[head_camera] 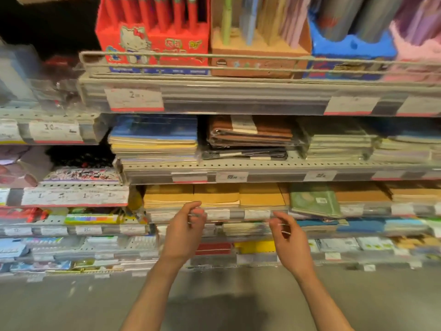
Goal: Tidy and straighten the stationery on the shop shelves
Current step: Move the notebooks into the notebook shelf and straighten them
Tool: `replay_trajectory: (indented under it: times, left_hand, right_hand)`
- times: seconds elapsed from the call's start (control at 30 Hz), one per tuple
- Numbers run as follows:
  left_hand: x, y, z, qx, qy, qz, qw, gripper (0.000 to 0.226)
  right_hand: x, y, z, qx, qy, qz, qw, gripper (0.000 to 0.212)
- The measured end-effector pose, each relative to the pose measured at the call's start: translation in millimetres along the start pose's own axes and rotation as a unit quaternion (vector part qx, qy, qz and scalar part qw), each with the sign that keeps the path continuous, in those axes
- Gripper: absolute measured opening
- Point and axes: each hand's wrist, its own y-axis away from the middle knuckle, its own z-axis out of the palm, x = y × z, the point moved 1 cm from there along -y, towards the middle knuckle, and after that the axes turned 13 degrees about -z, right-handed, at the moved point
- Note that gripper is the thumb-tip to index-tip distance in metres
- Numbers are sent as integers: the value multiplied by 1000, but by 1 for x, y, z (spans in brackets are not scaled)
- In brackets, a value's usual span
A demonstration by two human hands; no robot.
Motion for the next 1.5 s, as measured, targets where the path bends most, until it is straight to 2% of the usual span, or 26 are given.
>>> replay_trajectory:
  times: [0.1, 0.2, 0.37, 0.5, 0.73, 0.8, 0.93, 1.13, 1.33, 1.43, 1.5]
  left_hand:
    - [34, 8, 58, -10, 22, 0, 1000, 28]
    - [70, 20, 118, -21, 38, -17, 999, 26]
    - [98, 22, 178, -25, 26, -37, 999, 23]
    - [103, 11, 220, -44, 1, -63, 997, 20]
    - [108, -19, 280, -106, -12, -116, 988, 35]
    - [110, -24, 292, -123, -2, -131, 984, 38]
    - [111, -24, 303, -101, 19, -154, 983, 37]
    - [110, -19, 300, -100, 2, -159, 982, 27]
    - [109, -25, 303, -89, -65, -159, 981, 26]
    - [104, -27, 309, -70, -32, -170, 982, 26]
    - [101, -28, 312, -96, 5, -185, 978, 30]
  right_hand:
    - [31, -23, -43, -8, -9, -11, 1000, 20]
    - [68, -49, -89, -32, 5, -32, 999, 23]
    - [107, -76, -134, -27, 39, -79, 996, 15]
    - [135, -91, -167, -18, 52, -43, 998, 17]
    - [154, -121, -177, -74, 63, 41, 994, 15]
    - [154, -124, -171, -87, 36, 65, 993, 19]
    - [157, -123, -163, -80, -5, 94, 992, 25]
    - [171, -108, -169, -65, -129, 183, 972, 50]
    - [175, -103, -172, -116, -154, 194, 962, 44]
    - [177, -101, -169, -145, -141, 203, 958, 42]
    - [178, -103, -169, -147, -148, 220, 953, 40]
